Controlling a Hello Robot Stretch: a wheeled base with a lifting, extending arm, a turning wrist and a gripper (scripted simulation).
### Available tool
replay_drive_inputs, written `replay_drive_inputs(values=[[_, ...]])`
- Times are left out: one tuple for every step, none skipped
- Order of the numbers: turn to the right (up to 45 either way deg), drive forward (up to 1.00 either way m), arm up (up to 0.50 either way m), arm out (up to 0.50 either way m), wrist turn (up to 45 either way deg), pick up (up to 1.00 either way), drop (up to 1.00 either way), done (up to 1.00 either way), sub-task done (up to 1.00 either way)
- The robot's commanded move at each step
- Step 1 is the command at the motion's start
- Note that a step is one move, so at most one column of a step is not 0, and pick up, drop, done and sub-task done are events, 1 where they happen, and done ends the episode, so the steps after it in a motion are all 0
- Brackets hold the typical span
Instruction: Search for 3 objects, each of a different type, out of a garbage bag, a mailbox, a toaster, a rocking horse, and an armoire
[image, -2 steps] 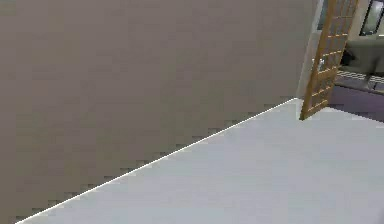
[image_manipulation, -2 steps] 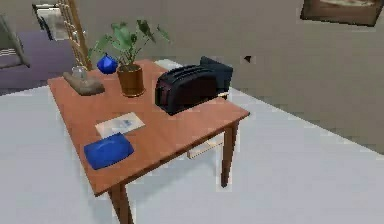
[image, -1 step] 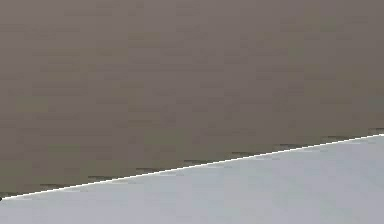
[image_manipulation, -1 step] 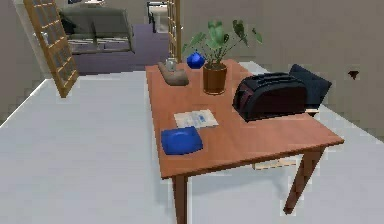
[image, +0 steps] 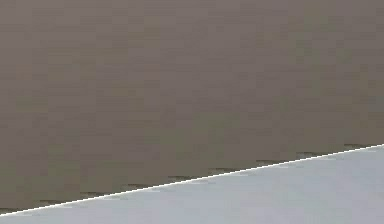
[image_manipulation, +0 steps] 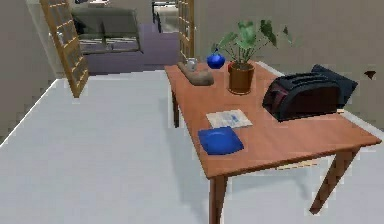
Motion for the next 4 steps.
replay_drive_inputs(values=[[9.0,0.00,0.00,0.00,0.0,0.00,0.00,0.00,0.00],[0.0,0.60,0.00,0.00,0.0,0.00,0.00,0.00,0.00],[45.0,0.00,0.00,0.00,0.0,0.00,0.00,0.00,0.00],[24.0,0.00,0.00,0.00,0.0,0.00,0.00,0.00,0.00]])
